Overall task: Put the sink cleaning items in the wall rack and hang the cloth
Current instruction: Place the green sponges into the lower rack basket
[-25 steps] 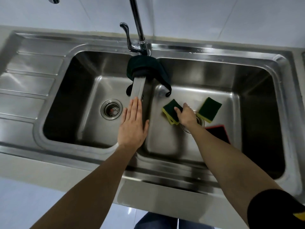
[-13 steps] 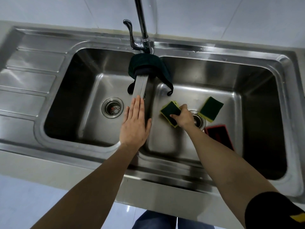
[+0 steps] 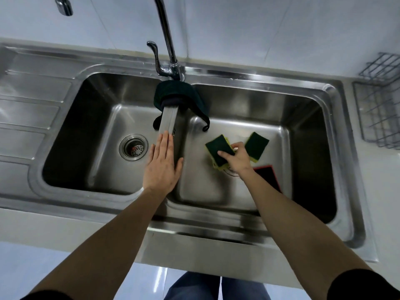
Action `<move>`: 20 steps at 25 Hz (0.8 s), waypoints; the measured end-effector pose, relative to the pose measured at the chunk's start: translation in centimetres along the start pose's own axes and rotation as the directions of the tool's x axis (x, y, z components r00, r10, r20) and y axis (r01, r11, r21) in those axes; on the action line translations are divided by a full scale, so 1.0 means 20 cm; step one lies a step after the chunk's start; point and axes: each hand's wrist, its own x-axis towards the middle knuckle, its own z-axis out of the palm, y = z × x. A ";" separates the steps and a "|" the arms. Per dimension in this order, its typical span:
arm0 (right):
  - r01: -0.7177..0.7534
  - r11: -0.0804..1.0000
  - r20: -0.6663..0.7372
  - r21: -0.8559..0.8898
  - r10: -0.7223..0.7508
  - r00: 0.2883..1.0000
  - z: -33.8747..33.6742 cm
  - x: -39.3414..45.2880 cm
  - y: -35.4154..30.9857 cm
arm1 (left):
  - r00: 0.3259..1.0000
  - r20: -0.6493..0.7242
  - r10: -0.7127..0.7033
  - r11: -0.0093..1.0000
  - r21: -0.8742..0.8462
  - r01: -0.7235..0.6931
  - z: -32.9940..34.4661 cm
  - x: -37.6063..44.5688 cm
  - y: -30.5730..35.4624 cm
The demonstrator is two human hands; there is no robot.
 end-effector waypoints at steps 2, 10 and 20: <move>0.028 0.998 -0.040 0.048 -0.026 0.999 -0.15 -0.05 -0.05 | 1.000 -0.007 0.021 1.000 0.022 -0.021 -0.01 -0.01 -0.01; 0.314 0.946 -0.343 0.087 -0.267 0.901 -1.13 -0.26 -0.22 | 0.968 -0.096 0.233 0.946 -0.207 -0.248 -0.20 0.26 0.68; 0.177 0.975 -0.649 -0.136 -0.223 0.727 -2.05 -0.09 -0.15 | 0.905 -0.113 0.410 0.734 -0.549 -0.401 -0.35 0.51 2.02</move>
